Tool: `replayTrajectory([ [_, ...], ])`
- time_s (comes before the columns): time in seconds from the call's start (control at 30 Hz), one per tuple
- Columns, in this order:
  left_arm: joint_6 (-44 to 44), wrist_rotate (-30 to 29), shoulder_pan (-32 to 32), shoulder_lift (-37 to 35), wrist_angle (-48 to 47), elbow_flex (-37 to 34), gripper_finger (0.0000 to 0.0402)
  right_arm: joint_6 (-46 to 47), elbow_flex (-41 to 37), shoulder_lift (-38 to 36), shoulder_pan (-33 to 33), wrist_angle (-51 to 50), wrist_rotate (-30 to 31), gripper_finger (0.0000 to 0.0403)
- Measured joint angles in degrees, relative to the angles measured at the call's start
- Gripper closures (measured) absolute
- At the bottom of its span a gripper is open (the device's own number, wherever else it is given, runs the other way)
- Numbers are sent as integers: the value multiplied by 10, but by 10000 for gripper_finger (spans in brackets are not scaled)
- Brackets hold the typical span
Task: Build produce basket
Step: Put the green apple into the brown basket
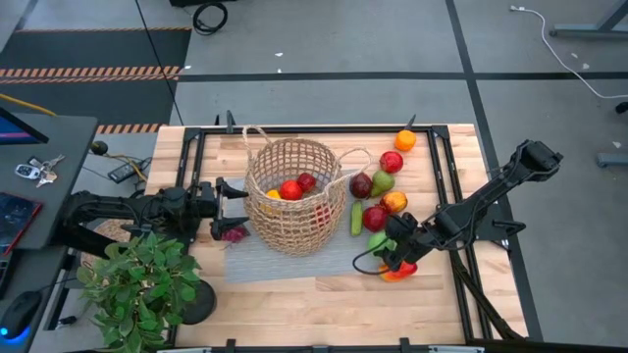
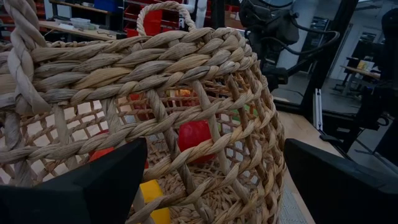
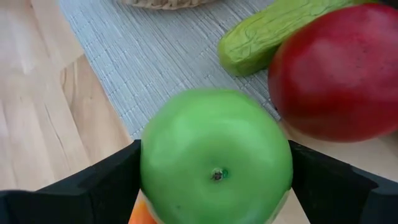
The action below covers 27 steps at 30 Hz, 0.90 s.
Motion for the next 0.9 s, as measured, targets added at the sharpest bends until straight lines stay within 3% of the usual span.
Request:
replayTrajectory([
  [0.57, 0, 0, 0, 0, 0, 0, 15, -53, 1, -1, -14, 65, -5, 36],
  [0.9, 0, 0, 0, 0, 0, 0, 15, -141, 65, -6, -34, 60, 1, 36],
])
